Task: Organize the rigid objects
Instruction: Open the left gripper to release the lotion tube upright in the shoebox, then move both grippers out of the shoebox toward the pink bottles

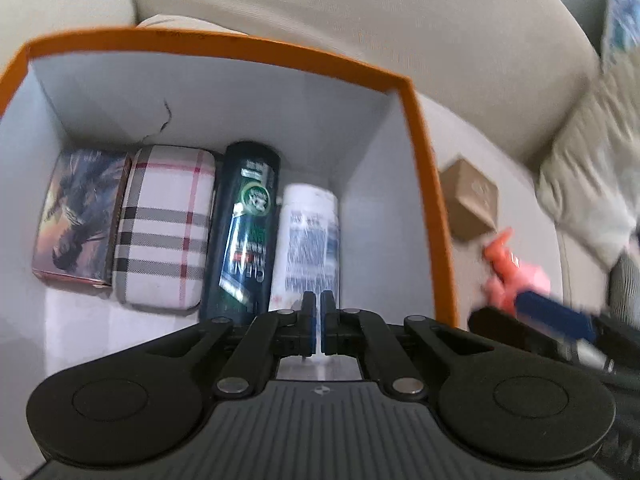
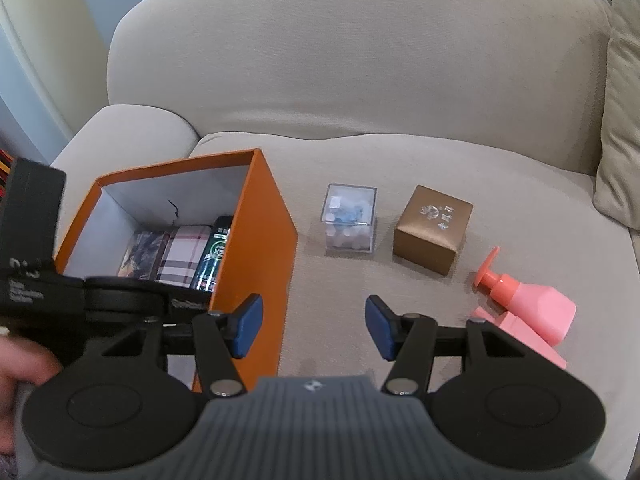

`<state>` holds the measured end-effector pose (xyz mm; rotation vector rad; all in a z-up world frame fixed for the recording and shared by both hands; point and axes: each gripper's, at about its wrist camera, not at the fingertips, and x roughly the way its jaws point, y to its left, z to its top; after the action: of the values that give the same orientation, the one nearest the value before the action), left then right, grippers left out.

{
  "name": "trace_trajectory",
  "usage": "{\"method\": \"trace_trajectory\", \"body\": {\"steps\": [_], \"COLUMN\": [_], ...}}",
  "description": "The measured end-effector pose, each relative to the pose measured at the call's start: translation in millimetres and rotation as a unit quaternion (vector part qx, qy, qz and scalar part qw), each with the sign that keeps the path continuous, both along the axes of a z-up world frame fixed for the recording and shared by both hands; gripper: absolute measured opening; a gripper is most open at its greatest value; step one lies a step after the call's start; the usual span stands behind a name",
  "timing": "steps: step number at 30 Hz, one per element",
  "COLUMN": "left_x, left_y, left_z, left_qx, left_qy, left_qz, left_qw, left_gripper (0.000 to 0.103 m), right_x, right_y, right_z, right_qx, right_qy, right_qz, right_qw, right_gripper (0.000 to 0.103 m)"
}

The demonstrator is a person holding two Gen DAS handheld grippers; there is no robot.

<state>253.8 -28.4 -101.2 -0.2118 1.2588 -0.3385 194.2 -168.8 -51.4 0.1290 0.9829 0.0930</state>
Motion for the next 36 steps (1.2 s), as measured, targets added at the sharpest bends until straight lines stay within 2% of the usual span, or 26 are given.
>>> {"method": "trace_trajectory", "body": {"steps": [3,5,10,14,19,26,30,33,36], "left_x": [-10.9,-18.1,-29.5,-28.9,-18.9,-3.7,1.8,-3.2,-20.7], "left_y": [-6.7,-6.4,-13.6,-17.7,-12.6,-8.2,-9.4,-5.7,0.5], "left_z": [-0.3,-4.1,-11.2,-18.2,-30.8,-30.0,-28.3,-20.8,-0.6], "left_qx": [0.036,0.046,0.081,0.075,0.043,0.021,0.020,0.029,0.050], "left_qy": [0.008,0.018,0.014,0.022,0.041,0.029,0.029,0.029,-0.003], "left_qz": [-0.031,-0.040,-0.060,-0.061,-0.037,-0.003,0.003,0.003,-0.002], "left_qw": [0.9989,0.9980,0.9948,0.9951,0.9975,0.9994,0.9994,0.9991,0.9987], "left_gripper": [0.001,0.001,0.001,0.001,0.001,0.001,0.001,0.006,0.007], "right_x": [-4.0,-5.7,-9.3,-12.0,-11.1,-10.7,-11.8,-14.9,-23.1], "right_y": [-5.1,-5.2,0.8,2.6,-2.0,-2.7,-4.6,-8.6,-16.0], "right_z": [-0.3,-2.4,-8.6,-9.4,-10.8,-16.5,-19.0,-18.4,-15.2], "right_qx": [0.006,0.011,0.008,0.005,0.009,0.014,0.016,0.018,0.026], "right_qy": [-0.002,-0.001,0.005,0.004,0.003,0.008,0.011,0.008,-0.006], "right_qz": [-0.011,-0.013,-0.009,-0.011,-0.021,-0.023,-0.023,-0.024,-0.025], "right_qw": [1.000,1.000,1.000,1.000,1.000,1.000,1.000,1.000,0.999], "right_gripper": [0.061,0.061,0.061,0.061,0.061,0.061,0.061,0.061,0.061]}}
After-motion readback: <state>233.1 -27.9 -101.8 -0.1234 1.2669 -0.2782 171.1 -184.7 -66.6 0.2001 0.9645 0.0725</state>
